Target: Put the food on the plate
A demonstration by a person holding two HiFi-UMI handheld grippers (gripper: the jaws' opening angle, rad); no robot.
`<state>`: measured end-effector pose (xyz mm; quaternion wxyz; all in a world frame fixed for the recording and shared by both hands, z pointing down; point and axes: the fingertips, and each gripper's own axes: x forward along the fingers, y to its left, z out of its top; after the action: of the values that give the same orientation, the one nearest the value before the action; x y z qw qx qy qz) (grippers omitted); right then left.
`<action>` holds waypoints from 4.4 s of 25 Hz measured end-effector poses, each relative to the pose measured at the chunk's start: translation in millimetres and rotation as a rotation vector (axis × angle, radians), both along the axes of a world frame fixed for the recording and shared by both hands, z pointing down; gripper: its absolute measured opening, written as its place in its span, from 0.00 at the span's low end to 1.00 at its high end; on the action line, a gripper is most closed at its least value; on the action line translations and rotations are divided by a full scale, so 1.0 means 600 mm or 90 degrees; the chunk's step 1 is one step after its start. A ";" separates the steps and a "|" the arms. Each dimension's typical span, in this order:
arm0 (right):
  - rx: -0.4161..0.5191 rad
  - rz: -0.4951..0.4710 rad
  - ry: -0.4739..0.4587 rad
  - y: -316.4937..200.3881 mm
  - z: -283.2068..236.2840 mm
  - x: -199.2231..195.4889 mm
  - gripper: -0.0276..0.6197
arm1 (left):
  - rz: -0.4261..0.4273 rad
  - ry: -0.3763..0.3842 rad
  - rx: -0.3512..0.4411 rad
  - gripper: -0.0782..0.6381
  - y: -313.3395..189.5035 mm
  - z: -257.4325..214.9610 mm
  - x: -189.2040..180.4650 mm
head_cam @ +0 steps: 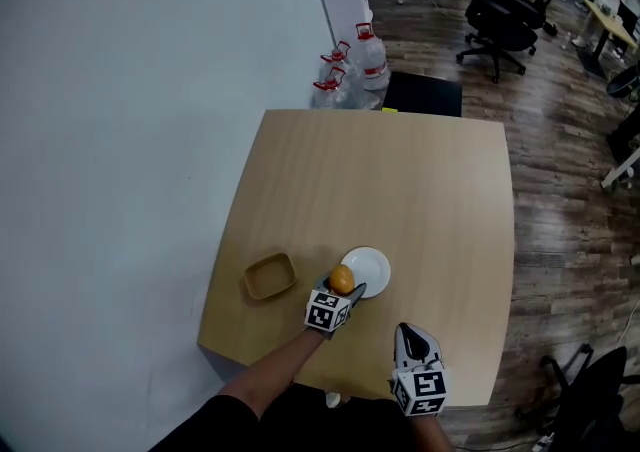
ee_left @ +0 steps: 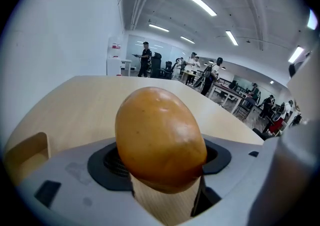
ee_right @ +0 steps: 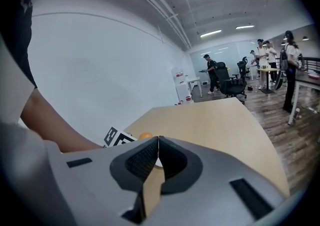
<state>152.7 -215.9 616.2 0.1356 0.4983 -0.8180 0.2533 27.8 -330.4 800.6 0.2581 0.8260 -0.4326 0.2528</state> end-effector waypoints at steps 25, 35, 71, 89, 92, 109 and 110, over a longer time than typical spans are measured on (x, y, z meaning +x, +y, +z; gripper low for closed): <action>0.003 0.039 -0.028 -0.033 0.005 0.052 0.14 | 0.118 -0.151 -0.109 0.57 -0.020 0.102 0.045; 0.002 0.032 -0.024 -0.023 0.012 0.054 0.14 | 0.101 -0.137 -0.080 0.57 -0.035 0.102 0.037; 0.018 0.063 0.005 -0.045 0.017 0.088 0.14 | 0.125 -0.126 -0.034 0.57 -0.056 0.064 0.052; 0.056 0.064 0.038 0.096 -0.046 -0.044 0.14 | 0.102 0.008 0.060 0.58 0.094 -0.092 -0.003; 0.065 0.069 0.047 0.115 -0.057 -0.058 0.14 | 0.116 0.030 0.088 0.58 0.144 -0.131 -0.004; 0.149 0.093 0.091 0.230 -0.150 -0.129 0.14 | -0.008 0.159 0.271 0.27 0.366 -0.408 -0.136; 0.158 0.092 0.091 0.241 -0.159 -0.135 0.14 | -0.016 0.159 0.273 0.21 0.379 -0.417 -0.146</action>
<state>71.6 -71.5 520.6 0.1120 0.5855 -0.7933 0.1234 -59.7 -102.8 550.5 0.1317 0.8814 -0.4512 0.0479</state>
